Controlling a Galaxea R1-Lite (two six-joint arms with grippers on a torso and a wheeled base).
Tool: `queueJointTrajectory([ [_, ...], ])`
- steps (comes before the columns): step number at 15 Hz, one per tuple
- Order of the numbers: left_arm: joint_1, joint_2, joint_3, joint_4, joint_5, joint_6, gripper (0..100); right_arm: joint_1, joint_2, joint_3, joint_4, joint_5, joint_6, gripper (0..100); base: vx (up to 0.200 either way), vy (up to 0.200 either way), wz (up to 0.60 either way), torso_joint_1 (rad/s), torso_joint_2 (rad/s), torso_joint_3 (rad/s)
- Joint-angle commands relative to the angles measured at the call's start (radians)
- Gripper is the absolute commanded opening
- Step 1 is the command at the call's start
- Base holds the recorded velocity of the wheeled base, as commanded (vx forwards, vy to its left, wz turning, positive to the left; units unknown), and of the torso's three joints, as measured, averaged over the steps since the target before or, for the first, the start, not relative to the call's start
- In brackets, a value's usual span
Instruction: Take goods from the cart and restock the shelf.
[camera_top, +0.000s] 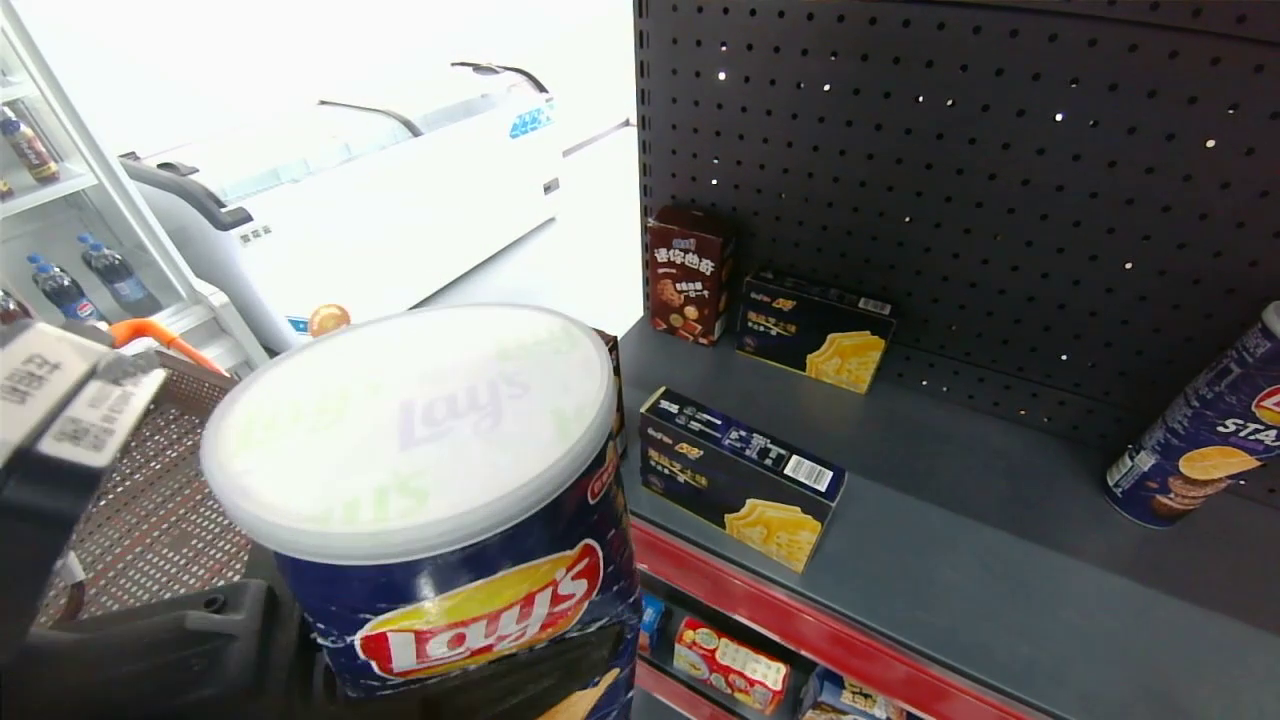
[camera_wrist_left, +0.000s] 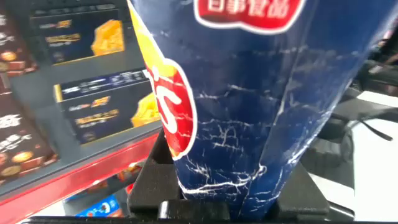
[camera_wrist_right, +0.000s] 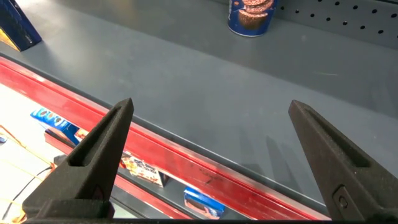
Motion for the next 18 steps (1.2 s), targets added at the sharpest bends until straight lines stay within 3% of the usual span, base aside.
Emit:
queueJointTrajectory([
  [1,-0.015,-0.011,0.006,0.001,0.001,0.0,0,-0.001,0.0,0.0,0.0,0.0,0.002,100,0.0,0.0,0.0,0.0,0.0,0.0],
  [4,-0.015,-0.016,0.005,0.001,-0.001,0.0,0,0.001,0.0,0.0,0.0,0.0,0.001,100,0.0,0.0,0.0,0.0,0.0,0.0],
  [16,-0.006,-0.014,-0.004,0.001,-0.001,0.0,0,0.001,0.0,0.0,0.0,0.0,0.001,100,0.0,0.0,-0.6,0.002,0.0,0.003],
  [18,-0.004,-0.016,-0.003,0.001,-0.001,0.0,0,-0.001,0.0,0.0,0.0,0.0,0.001,100,0.0,0.0,0.0,0.0,0.0,0.0],
])
